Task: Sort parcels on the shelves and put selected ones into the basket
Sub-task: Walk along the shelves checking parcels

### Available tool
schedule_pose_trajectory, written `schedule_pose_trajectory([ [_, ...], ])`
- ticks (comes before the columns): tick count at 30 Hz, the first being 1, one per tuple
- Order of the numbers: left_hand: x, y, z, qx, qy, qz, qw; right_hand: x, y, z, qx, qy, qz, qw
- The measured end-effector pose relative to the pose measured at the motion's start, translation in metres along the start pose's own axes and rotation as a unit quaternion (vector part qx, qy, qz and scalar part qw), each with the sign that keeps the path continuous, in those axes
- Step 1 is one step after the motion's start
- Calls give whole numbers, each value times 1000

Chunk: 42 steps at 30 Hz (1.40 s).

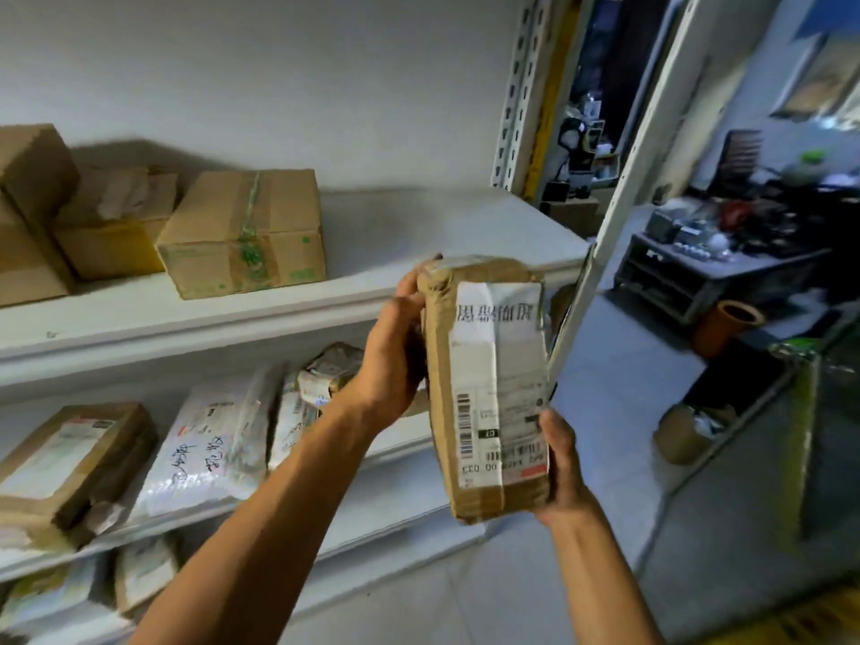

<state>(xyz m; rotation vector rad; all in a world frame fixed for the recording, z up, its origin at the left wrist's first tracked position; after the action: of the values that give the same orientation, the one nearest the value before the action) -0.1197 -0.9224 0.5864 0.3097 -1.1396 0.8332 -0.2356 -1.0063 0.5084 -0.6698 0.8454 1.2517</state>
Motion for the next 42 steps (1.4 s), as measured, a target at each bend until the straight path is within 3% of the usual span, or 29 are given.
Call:
schedule_pose_trajectory([
  [2, 0, 5, -2, -5, 8, -41, 999, -4, 13, -16, 24, 36, 3, 999],
  [4, -13, 17, -12, -57, -9, -109, 992, -21, 27, -24, 25, 105, 26, 994],
  [7, -46, 49, -21, -128, -58, -212, 967, -36, 47, -23, -41, 219, 152, 963],
  [10, -78, 84, -18, -157, -26, -250, 955, -27, 75, -38, 1, 253, 216, 943],
  [14, -118, 130, -23, -113, 59, -277, 952, -4, 119, -81, 150, 158, 130, 967],
  [17, -145, 169, -22, -89, 134, -313, 936, 37, 171, -84, 169, -20, 47, 984],
  [18, -154, 182, -21, -85, 149, -328, 929, 50, 184, -81, 184, -35, 23, 982],
  [21, -184, 217, -16, -94, 136, -364, 917, 77, 209, -77, 268, 65, -8, 961],
  [23, -202, 241, -15, -122, 113, -396, 903, 92, 227, -84, 322, 52, -20, 945],
  [27, -222, 271, -11, -236, 22, -452, 860, 83, 287, -100, 413, 93, -44, 905],
  [31, -239, 304, 24, -379, -50, -502, 776, 67, 331, -94, 365, 188, 19, 912],
  [36, -259, 359, 79, -501, -82, -518, 688, 70, 411, -91, 390, 129, 26, 911],
  [39, -276, 399, 116, -523, -78, -539, 655, 94, 473, -104, 480, 80, 19, 873],
  [42, -296, 448, 153, -545, -86, -553, 624, 128, 544, -119, 588, -29, -45, 807],
])
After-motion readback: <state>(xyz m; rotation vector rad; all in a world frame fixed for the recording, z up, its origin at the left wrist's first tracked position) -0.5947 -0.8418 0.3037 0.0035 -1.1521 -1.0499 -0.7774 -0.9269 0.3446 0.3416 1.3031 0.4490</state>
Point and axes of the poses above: each hand's wrist, its own y-axis away from the middle knuckle, its own z-axis out of the palm, x = y × z, the point moved 8 cm from there along -y, towards the middle knuckle, and after that the axes turned 2 degrees about y, right-handed, at the moved point
